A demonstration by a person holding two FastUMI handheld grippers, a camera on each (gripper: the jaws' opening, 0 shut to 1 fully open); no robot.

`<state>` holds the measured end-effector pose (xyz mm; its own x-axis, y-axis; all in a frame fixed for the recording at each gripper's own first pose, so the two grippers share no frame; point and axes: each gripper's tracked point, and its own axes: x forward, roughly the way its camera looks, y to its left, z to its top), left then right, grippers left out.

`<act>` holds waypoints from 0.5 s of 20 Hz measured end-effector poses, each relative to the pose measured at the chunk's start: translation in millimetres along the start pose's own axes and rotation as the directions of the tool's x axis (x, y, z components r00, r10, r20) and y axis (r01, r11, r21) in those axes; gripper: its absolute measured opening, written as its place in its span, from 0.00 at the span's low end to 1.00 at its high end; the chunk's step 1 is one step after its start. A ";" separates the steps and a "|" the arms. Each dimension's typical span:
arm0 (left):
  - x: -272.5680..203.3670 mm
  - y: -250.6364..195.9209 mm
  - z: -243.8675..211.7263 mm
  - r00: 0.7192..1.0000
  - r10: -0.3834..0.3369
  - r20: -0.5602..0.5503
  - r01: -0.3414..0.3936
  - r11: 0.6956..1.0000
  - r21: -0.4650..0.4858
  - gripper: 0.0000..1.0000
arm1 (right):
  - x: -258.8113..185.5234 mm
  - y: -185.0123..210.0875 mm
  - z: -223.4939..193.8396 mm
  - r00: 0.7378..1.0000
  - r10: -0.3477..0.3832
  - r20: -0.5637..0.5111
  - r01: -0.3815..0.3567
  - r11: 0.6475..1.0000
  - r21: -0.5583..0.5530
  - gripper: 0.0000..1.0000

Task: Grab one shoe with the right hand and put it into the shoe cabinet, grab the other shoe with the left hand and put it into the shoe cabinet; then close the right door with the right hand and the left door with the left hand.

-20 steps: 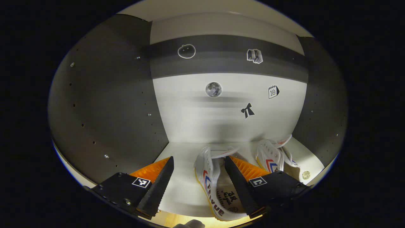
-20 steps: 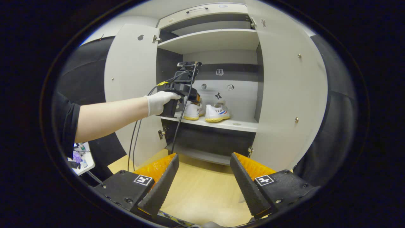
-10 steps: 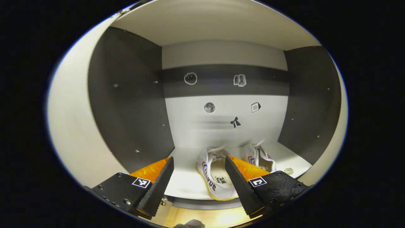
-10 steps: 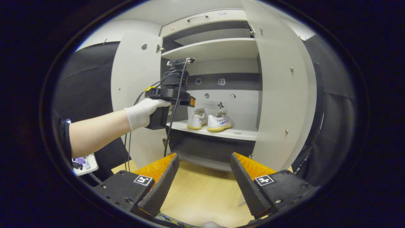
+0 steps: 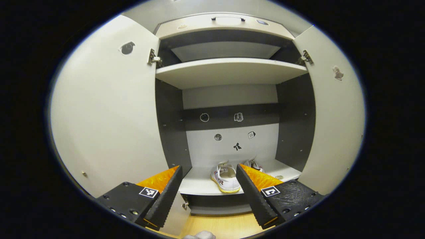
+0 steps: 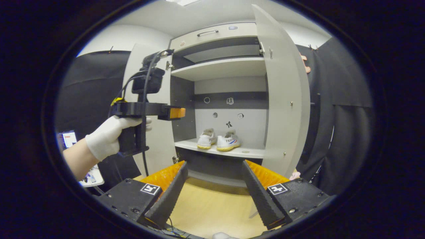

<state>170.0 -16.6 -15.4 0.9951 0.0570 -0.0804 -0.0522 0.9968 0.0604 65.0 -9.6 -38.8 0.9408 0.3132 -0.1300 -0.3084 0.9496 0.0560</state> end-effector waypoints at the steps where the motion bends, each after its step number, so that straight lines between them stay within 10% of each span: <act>1: -15.4 1.8 3.8 1.000 -0.004 0.016 0.004 1.000 0.001 0.96 | -4.6 2.4 4.5 1.000 -0.008 0.012 0.008 1.000 0.004 1.00; 10: -142.6 28.0 3.6 0.996 -0.029 0.087 0.030 0.999 -0.012 0.96 | -52.1 7.8 29.9 0.988 -0.127 0.088 0.126 0.992 0.013 1.00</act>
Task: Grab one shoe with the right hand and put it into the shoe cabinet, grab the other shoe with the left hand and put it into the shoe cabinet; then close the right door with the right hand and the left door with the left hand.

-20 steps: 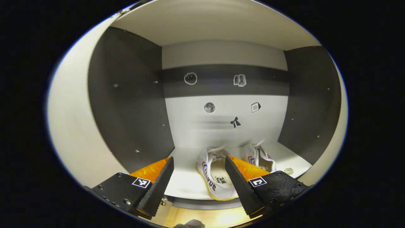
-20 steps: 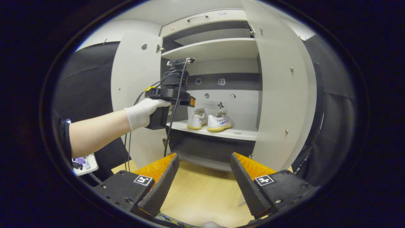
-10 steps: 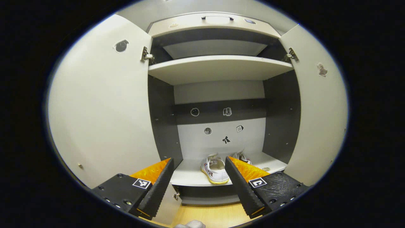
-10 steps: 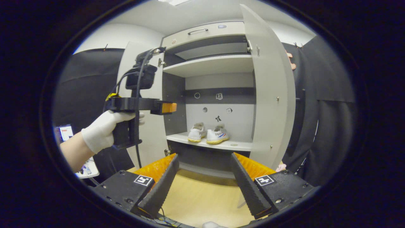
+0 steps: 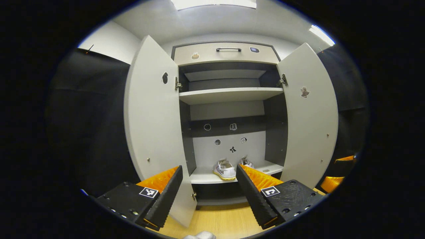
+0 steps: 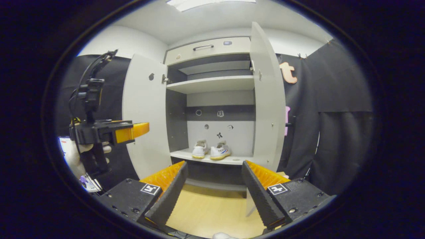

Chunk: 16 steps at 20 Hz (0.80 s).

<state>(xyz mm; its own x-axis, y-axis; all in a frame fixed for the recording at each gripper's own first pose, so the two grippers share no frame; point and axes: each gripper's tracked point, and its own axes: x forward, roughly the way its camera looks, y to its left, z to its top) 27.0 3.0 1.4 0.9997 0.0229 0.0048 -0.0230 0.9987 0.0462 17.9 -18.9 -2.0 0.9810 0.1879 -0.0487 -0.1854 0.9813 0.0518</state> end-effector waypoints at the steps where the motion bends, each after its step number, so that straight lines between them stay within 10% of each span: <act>1: -11.7 3.7 -2.5 1.000 0.000 0.004 0.000 1.000 -0.003 0.96 | -5.6 -1.8 0.6 1.000 -0.015 0.003 0.015 1.000 0.000 1.00; 16: -98.6 -6.8 -68.2 1.000 -0.018 0.000 0.018 0.999 -0.039 0.96 | -56.1 -91.8 -24.6 0.975 -0.220 -0.037 0.220 0.975 0.014 1.00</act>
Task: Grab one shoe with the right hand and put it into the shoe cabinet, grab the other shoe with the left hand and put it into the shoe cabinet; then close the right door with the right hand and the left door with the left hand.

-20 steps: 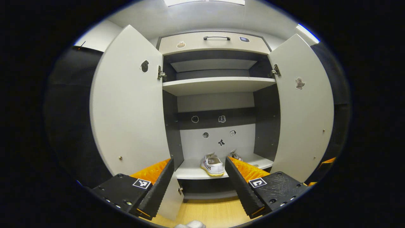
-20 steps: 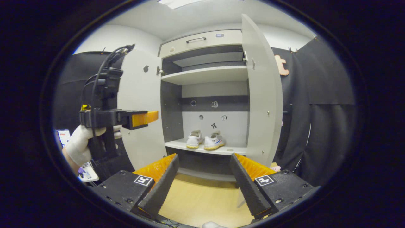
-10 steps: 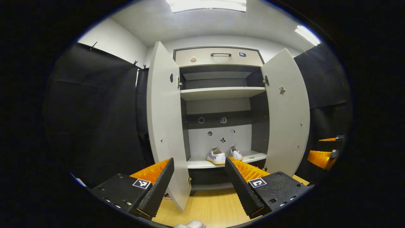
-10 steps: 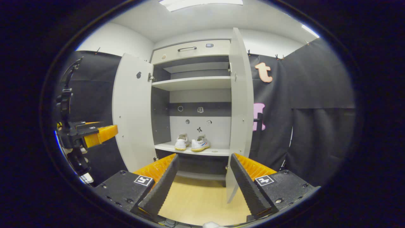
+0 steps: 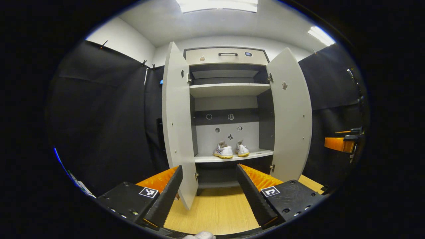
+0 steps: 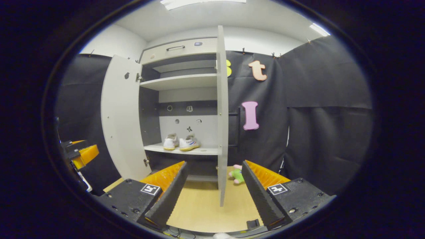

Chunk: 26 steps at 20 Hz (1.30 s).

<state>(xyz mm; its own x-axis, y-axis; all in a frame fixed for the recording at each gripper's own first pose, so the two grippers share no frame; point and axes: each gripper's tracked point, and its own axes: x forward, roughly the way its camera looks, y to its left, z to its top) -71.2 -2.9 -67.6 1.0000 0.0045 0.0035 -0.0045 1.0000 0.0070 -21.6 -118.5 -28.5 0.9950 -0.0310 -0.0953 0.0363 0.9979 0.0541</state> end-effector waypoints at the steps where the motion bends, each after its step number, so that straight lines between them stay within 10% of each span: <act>1: 2.9 -5.9 0.8 1.000 -0.004 0.005 0.004 1.000 -0.011 0.96 | 6.1 -9.8 2.0 1.000 -0.008 0.003 0.008 1.000 -0.006 1.00; 12: 27.6 -54.7 2.6 0.998 0.061 0.015 -0.061 0.998 -0.033 0.96 | 118.5 -121.3 37.7 0.998 -0.056 0.030 0.057 0.998 -0.001 1.00; 26: 37.0 -64.4 -5.7 0.980 0.197 -0.011 -0.197 0.980 -0.017 0.96 | 154.8 -96.8 54.7 0.992 0.111 0.055 -0.110 0.994 -0.015 0.93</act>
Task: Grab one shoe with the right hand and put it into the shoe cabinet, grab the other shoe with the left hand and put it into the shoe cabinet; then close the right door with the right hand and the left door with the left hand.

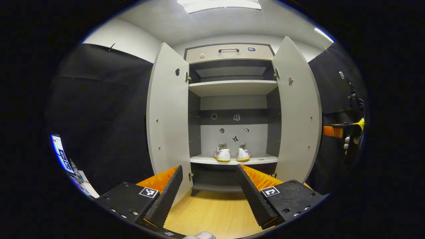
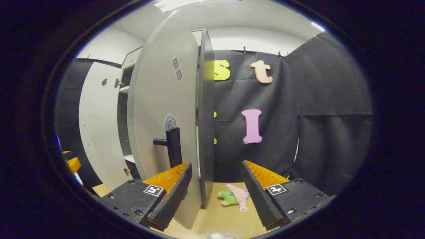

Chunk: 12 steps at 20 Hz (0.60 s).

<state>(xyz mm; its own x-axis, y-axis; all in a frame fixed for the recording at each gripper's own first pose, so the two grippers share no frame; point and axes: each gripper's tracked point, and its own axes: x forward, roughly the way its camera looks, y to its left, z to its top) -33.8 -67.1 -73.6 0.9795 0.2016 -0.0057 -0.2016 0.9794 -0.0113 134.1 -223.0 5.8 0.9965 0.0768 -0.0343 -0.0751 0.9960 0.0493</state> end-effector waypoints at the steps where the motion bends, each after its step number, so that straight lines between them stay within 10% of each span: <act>1: 1.1 -0.5 0.6 1.000 -0.003 0.001 0.003 1.000 -0.003 0.96 | 0.7 3.9 -1.3 1.000 0.003 -0.003 -0.003 1.000 0.007 0.93; 12: 21.5 35.6 1.2 0.989 -0.147 -0.001 0.147 0.989 0.026 0.96 | 13.0 98.1 -3.5 0.999 -0.033 -0.012 0.033 0.999 0.008 0.93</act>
<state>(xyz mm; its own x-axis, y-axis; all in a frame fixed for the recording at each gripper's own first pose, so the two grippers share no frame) -19.9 -27.8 -72.9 0.9985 0.0553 -0.0050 -0.0552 0.9984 0.0142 139.5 -124.2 6.8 0.9979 0.0449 -0.0474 -0.0422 0.9975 0.0563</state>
